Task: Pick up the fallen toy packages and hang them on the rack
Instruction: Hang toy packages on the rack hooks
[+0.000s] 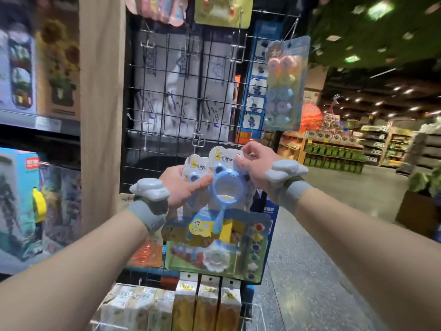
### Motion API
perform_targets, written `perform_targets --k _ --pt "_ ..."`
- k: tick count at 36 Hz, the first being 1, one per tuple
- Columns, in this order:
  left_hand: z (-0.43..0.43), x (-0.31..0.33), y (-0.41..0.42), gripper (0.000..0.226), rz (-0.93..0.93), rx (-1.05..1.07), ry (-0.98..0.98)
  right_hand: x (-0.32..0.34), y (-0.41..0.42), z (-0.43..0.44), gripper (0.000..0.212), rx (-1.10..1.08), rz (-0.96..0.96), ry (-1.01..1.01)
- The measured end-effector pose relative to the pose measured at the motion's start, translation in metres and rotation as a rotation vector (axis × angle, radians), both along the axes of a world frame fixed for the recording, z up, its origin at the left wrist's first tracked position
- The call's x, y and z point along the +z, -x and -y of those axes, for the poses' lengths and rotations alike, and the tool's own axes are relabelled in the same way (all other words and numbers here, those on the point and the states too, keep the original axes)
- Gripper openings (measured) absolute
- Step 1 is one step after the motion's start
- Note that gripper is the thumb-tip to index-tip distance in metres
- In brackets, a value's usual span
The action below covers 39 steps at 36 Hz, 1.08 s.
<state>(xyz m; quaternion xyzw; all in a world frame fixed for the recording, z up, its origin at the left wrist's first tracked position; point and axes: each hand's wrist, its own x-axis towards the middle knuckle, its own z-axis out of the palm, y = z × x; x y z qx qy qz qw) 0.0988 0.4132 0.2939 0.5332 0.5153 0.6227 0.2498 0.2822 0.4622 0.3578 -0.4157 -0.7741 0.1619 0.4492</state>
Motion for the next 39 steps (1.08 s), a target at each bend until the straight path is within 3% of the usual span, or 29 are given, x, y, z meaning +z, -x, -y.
perform_targets --k 6,10,26,39 --pt "-0.001 0.014 -0.004 0.012 -0.051 -0.016 0.000 0.013 -0.013 -0.003 0.004 -0.019 -0.062 -0.008" --pt "0.002 0.016 -0.002 0.018 -0.029 0.003 -0.001 0.014 -0.013 0.001 0.001 -0.003 -0.096 -0.049" --pt "0.000 0.015 -0.006 0.029 -0.134 0.080 0.038 0.045 -0.030 0.011 0.013 -0.105 -0.136 -0.128" --pt "0.004 0.014 -0.001 0.021 -0.111 0.060 0.042 0.047 -0.032 0.007 0.010 -0.071 -0.194 -0.104"
